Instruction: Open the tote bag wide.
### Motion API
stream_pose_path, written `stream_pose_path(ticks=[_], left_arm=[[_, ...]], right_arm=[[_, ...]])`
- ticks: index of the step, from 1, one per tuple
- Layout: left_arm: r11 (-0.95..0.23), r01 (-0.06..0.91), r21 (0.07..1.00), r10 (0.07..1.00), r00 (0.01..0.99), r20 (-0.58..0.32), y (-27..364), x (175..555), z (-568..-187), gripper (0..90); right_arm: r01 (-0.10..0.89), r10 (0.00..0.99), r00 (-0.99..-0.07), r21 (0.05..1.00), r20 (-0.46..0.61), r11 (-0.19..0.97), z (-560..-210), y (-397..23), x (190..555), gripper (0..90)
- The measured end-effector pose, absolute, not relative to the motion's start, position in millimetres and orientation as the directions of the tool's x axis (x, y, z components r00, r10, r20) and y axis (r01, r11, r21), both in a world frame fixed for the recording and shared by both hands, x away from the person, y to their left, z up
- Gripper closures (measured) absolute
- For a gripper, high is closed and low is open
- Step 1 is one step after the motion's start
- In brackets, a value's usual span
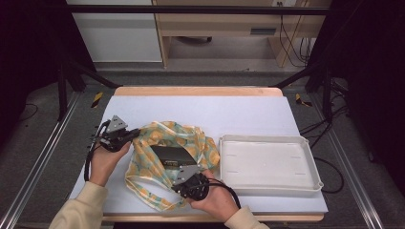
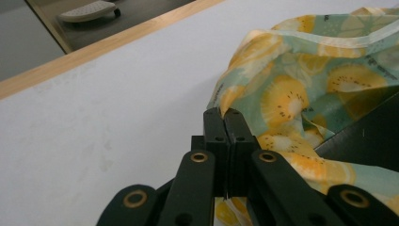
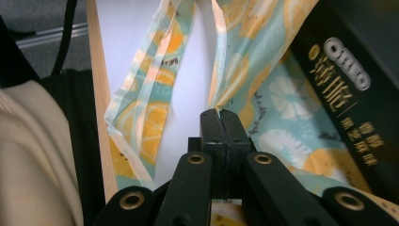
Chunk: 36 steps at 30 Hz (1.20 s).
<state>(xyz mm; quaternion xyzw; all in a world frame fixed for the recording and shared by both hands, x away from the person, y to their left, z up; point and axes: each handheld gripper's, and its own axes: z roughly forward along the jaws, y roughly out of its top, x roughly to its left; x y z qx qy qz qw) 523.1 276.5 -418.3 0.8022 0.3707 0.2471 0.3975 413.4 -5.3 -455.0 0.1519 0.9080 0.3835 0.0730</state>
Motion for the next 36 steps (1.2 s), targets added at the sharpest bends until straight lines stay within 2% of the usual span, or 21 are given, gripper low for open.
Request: stream_pose_path(ticks=[3,5,6,8,9,10,11,13,20,28,31,34,36], left_arm=[[-0.426,0.398,0.812,0.774,0.625,0.099,274.3,516.5,-424.8,89.7],[-0.429,0.397,0.811,0.767,0.634,0.095,273.4,511.6,-426.4,89.7],[-0.426,0.394,0.815,0.764,0.639,0.09,273.3,508.8,-425.9,89.7],[-0.422,0.393,0.817,0.757,0.648,0.079,272.8,507.0,-425.1,89.6],[-0.422,0.393,0.817,0.757,0.648,0.079,272.8,507.0,-425.1,89.6],[-0.425,0.391,0.817,0.754,0.652,0.081,272.1,506.1,-424.8,89.6],[-0.427,0.389,0.816,0.752,0.654,0.082,271.7,505.7,-424.6,89.6],[-0.43,0.388,0.815,0.743,0.665,0.075,270.4,502.3,-423.4,89.5],[-0.449,0.377,0.81,0.732,0.675,0.091,269.1,491.6,-421.7,89.6],[-0.46,0.376,0.804,0.72,0.688,0.091,267.3,485.2,-421.5,89.6],[-0.464,0.372,0.804,0.716,0.691,0.094,266.1,481.8,-420.4,89.6],[-0.47,0.368,0.802,0.71,0.698,0.095,264.6,478.5,-419.2,89.6],[-0.473,0.367,0.801,0.707,0.7,0.096,264.1,476.9,-418.5,89.6]], right_arm=[[0.231,0.336,-0.942,0.71,-0.008,0.665,-457.9,-5.2,413.8,87.6],[0.239,0.355,-0.935,0.717,-0.013,0.655,-455.4,-7.2,414.2,78.2],[0.247,0.376,-0.926,0.726,-0.017,0.642,-450.1,-10.9,414.8,67.4],[0.253,0.393,-0.919,0.732,-0.021,0.633,-444.8,-15.6,415.0,60.7],[0.253,0.393,-0.919,0.732,-0.021,0.633,-444.8,-15.6,415.0,60.7],[0.262,0.417,-0.909,0.743,-0.025,0.615,-439.3,-22.3,415.6,53.0],[0.262,0.417,-0.909,0.743,-0.025,0.615,-439.3,-22.3,415.6,53.0],[0.271,0.443,-0.896,0.75,-0.033,0.604,-432.6,-31.2,417.1,47.0],[0.281,0.517,-0.854,0.781,-0.063,0.558,-411.9,-53.1,422.7,41.4],[0.296,0.616,-0.78,0.803,-0.11,0.518,-389.3,-76.0,443.7,40.9],[0.302,0.647,-0.749,0.794,-0.144,0.527,-387.0,-79.4,453.0,40.3],[0.354,0.675,-0.726,0.768,-0.133,0.533,-395.5,-82.1,478.3,39.2],[0.361,0.677,-0.724,0.762,-0.135,0.538,-398.2,-81.6,482.3,40.2]])
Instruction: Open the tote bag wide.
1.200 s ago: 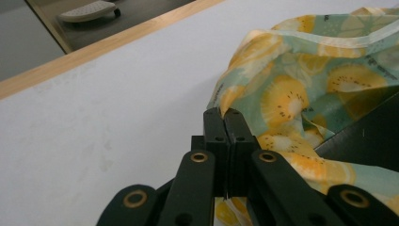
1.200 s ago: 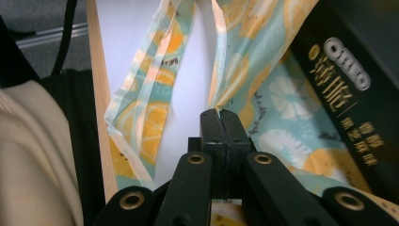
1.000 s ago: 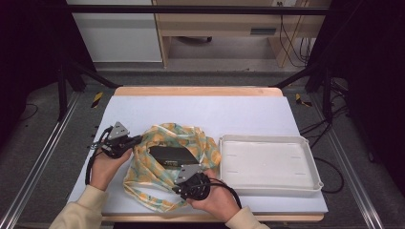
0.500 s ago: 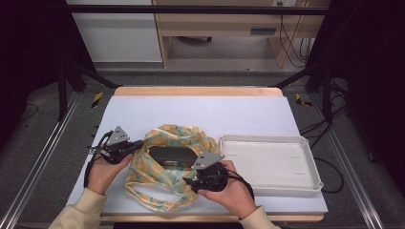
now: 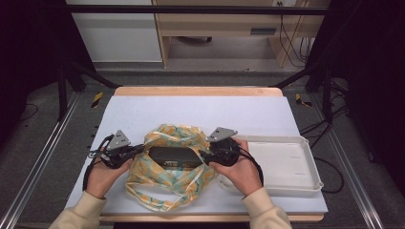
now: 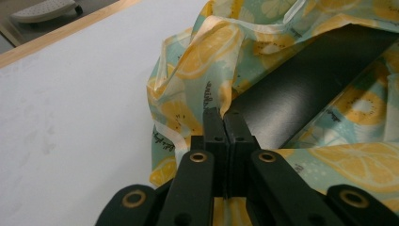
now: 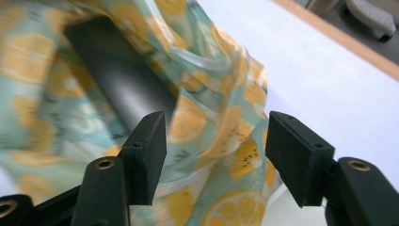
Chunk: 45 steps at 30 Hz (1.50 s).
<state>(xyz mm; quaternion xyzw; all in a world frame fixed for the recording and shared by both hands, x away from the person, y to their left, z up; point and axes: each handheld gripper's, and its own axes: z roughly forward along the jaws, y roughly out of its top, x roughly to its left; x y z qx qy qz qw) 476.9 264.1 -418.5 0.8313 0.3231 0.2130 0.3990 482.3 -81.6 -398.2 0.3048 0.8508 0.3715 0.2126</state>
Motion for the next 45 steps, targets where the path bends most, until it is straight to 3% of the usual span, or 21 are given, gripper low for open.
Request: stream_pose_path(ticks=[1,3,4,5,6,8,12,18,22,25,28,30,31,33,35,42,45], left_arm=[[-0.473,0.366,0.801,0.707,0.701,0.097,264.7,475.5,-417.8,89.6],[-0.47,0.365,0.803,0.707,0.701,0.095,265.4,474.9,-417.5,89.6],[-0.469,0.371,0.802,0.707,0.701,0.089,266.3,473.8,-417.3,89.6],[-0.469,0.371,0.802,0.707,0.701,0.089,266.3,473.8,-417.3,89.7],[-0.471,0.372,0.8,0.707,0.702,0.089,266.6,473.3,-417.7,89.7],[-0.472,0.377,0.797,0.707,0.702,0.086,266.9,472.8,-418.8,89.7],[-0.476,0.383,0.792,0.702,0.708,0.079,265.1,473.1,-421.2,89.7],[-0.481,0.366,0.797,0.697,0.711,0.095,265.6,472.6,-419.9,85.4],[-0.454,0.314,0.834,0.689,0.717,0.105,273.8,468.5,-403.2,63.8],[-0.449,0.28,0.849,0.661,0.743,0.105,276.3,460.1,-393.8,56.5],[-0.455,0.305,0.837,0.669,0.737,0.096,275.0,451.4,-398.8,38.4],[-0.445,0.343,0.827,0.701,0.709,0.083,275.3,447.7,-408.3,34.5],[-0.44,0.352,0.826,0.716,0.693,0.086,275.4,446.7,-413.5,26.5],[-0.452,0.363,0.815,0.736,0.668,0.111,274.4,449.2,-422.8,24.0],[-0.412,0.397,0.821,0.758,0.649,0.066,273.6,455.2,-428.7,17.6],[-0.462,0.422,0.78,0.728,0.682,0.063,259.5,458.4,-442.4,12.6],[-0.489,0.434,0.757,0.716,0.695,0.064,257.4,456.7,-446.8,16.0]], right_arm=[[0.382,0.674,-0.729,0.744,-0.121,0.547,-406.0,-79.8,490.8,49.7],[0.391,0.668,-0.735,0.733,-0.117,0.557,-408.3,-79.5,493.3,54.3],[0.407,0.668,-0.734,0.705,-0.126,0.58,-413.6,-79.8,500.0,73.3],[0.412,0.668,-0.733,0.698,-0.127,0.585,-414.4,-80.5,502.1,79.9],[0.412,0.668,-0.733,0.698,-0.127,0.585,-414.4,-80.5,502.1,79.9],[0.422,0.688,-0.71,0.692,-0.151,0.586,-413.7,-85.0,508.1,88.1],[0.452,0.739,-0.653,0.695,-0.168,0.558,-411.6,-98.3,520.6,89.9],[0.438,0.714,-0.681,0.689,-0.164,0.577,-416.1,-95.2,520.9,89.7],[0.428,0.699,-0.701,0.699,-0.145,0.574,-415.6,-93.4,518.8,88.7],[0.426,0.694,-0.706,0.7,-0.139,0.573,-415.0,-93.2,517.7,88.4],[0.418,0.683,-0.719,0.707,-0.126,0.571,-415.7,-91.3,514.7,87.2],[0.415,0.681,-0.722,0.71,-0.124,0.569,-416.3,-90.8,514.2,87.1],[0.417,0.679,-0.724,0.706,-0.123,0.572,-416.7,-90.1,513.1,86.7],[0.416,0.677,-0.725,0.706,-0.123,0.574,-417.0,-89.6,513.1,86.6],[0.41,0.675,-0.728,0.713,-0.119,0.569,-415.9,-89.2,512.1,86.4],[0.409,0.677,-0.727,0.718,-0.116,0.562,-414.0,-92.5,510.9,85.6],[0.411,0.678,-0.727,0.722,-0.109,0.556,-413.9,-92.5,511.7,85.5]])
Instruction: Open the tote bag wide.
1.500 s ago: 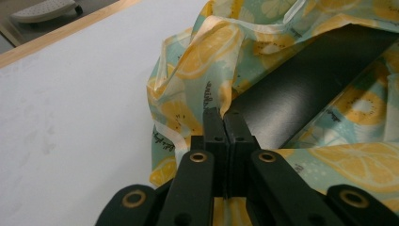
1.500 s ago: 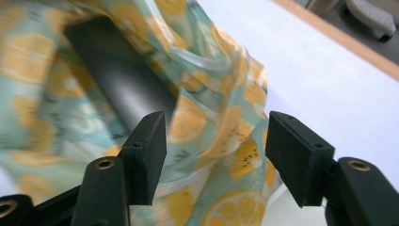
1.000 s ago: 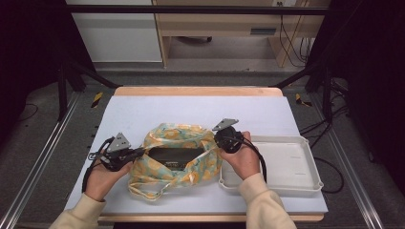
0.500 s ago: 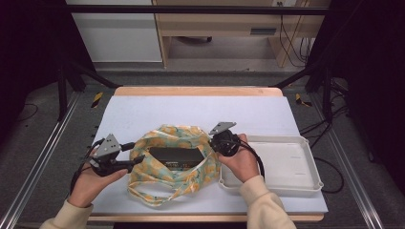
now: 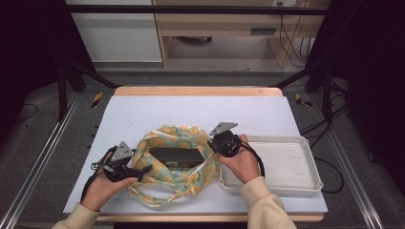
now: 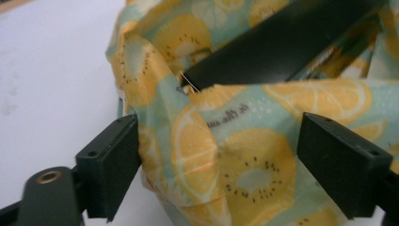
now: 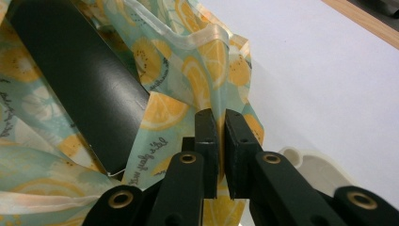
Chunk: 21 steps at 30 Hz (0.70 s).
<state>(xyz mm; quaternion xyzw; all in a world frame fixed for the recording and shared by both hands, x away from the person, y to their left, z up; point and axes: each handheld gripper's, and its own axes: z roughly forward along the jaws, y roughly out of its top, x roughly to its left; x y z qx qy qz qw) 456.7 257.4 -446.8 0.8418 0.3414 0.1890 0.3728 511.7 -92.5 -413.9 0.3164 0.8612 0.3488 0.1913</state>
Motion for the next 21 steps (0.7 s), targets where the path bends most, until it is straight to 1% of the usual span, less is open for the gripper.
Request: stream_pose_path(ticks=[1,2,4,5,7,8,9,11,12,13,14,16,17,18,19,20,21], left_arm=[[-0.49,0.433,0.756,0.712,0.699,0.062,257.3,455.7,-447.8,18.5],[-0.497,0.434,0.751,0.701,0.712,0.052,256.5,453.9,-449.3,23.7],[-0.506,0.43,0.748,0.695,0.716,0.06,255.7,452.4,-449.7,24.2],[-0.516,0.424,0.744,0.691,0.72,0.068,255.0,451.5,-450.1,27.7],[-0.524,0.426,0.738,0.691,0.719,0.075,254.3,451.1,-450.2,30.6],[-0.525,0.423,0.739,0.689,0.72,0.078,254.3,451.1,-450.1,35.1],[-0.526,0.422,0.738,0.688,0.721,0.078,254.4,451.1,-450.2,35.1],[-0.527,0.422,0.737,0.689,0.721,0.08,254.8,450.8,-450.5,39.3],[-0.533,0.42,0.734,0.685,0.723,0.084,254.9,450.6,-450.7,44.0],[-0.539,0.42,0.73,0.683,0.725,0.086,254.9,450.4,-450.9,46.0],[-0.542,0.421,0.727,0.681,0.727,0.086,254.8,450.0,-451.3,46.0],[-0.557,0.414,0.72,0.672,0.734,0.099,255.3,449.3,-451.2,53.4],[-0.567,0.407,0.716,0.668,0.736,0.111,256.6,448.4,-451.0,61.7],[-0.567,0.407,0.716,0.668,0.736,0.111,256.6,448.4,-451.0,65.3],[-0.571,0.405,0.714,0.668,0.735,0.117,257.8,447.9,-451.1,65.3],[-0.571,0.403,0.715,0.67,0.732,0.122,258.8,447.8,-451.3,68.8],[-0.571,0.406,0.713,0.67,0.732,0.12,259.7,448.6,-451.6,75.2]], right_arm=[[0.41,0.678,-0.727,0.724,-0.109,0.555,-413.7,-92.1,511.8,85.5],[0.408,0.676,-0.729,0.725,-0.108,0.556,-413.6,-91.4,511.8,85.6],[0.408,0.676,-0.729,0.725,-0.106,0.554,-413.6,-91.0,511.7,85.6],[0.408,0.676,-0.729,0.724,-0.11,0.557,-413.6,-90.6,511.6,85.8],[0.407,0.674,-0.73,0.723,-0.109,0.558,-414.4,-90.3,512.0,86.0],[0.408,0.675,-0.729,0.722,-0.11,0.559,-414.5,-90.3,512.2,86.3],[0.408,0.675,-0.729,0.722,-0.11,0.559,-414.5,-90.3,512.2,86.3],[0.406,0.673,-0.732,0.723,-0.11,0.56,-414.4,-90.1,512.1,86.5],[0.402,0.669,-0.735,0.724,-0.109,0.56,-414.5,-89.9,511.9,86.7],[0.401,0.669,-0.735,0.725,-0.109,0.56,-414.7,-89.7,511.8,86.8],[0.401,0.669,-0.735,0.725,-0.109,0.56,-414.7,-89.7,511.8,86.8],[0.399,0.666,-0.737,0.723,-0.113,0.564,-414.7,-89.0,511.5,87.1],[0.397,0.663,-0.741,0.724,-0.111,0.565,-415.0,-88.2,511.7,87.3],[0.397,0.663,-0.741,0.724,-0.111,0.565,-415.0,-88.2,511.7,87.3],[0.397,0.663,-0.741,0.724,-0.11,0.564,-415.0,-87.7,511.5,87.4],[0.396,0.661,-0.742,0.721,-0.114,0.569,-414.7,-87.3,511.4,87.6],[0.393,0.658,-0.744,0.721,-0.116,0.571,-414.5,-87.1,511.8,88.1]])
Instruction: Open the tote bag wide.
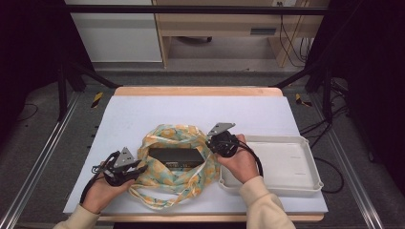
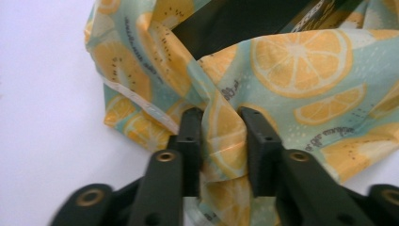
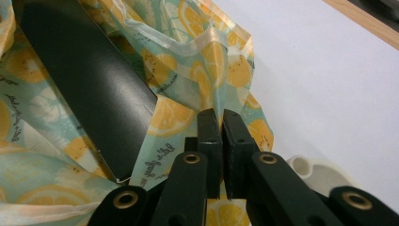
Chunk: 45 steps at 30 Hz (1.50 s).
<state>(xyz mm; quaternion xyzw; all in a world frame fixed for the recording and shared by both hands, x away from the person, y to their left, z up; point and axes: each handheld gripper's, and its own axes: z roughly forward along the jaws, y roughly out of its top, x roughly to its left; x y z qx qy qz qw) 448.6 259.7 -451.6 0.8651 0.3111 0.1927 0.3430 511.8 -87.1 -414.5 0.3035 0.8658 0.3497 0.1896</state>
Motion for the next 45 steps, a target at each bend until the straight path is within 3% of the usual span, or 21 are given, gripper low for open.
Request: stream_pose_path(ticks=[8,19,30,45], left_arm=[[-0.594,0.39,0.704,0.655,0.742,0.142,260.5,444.5,-445.8,87.4],[-0.584,0.378,0.719,0.655,0.742,0.142,269.3,434.0,-427.6,87.9],[-0.636,0.414,0.651,0.655,0.736,0.171,266.2,442.3,-445.4,87.8],[-0.623,0.442,0.645,0.693,0.694,0.194,277.9,459.2,-453.0,87.9]], right_arm=[[0.377,0.65,-0.748,0.721,-0.133,0.582,-409.8,-83.8,511.1,90.0],[0.372,0.679,-0.711,0.722,-0.183,0.583,-399.3,-90.4,517.3,90.0],[0.412,0.683,-0.706,0.675,-0.189,0.613,-417.9,-88.5,528.7,90.0],[0.425,0.68,-0.708,0.655,-0.19,0.625,-422.8,-86.8,529.8,90.0]])
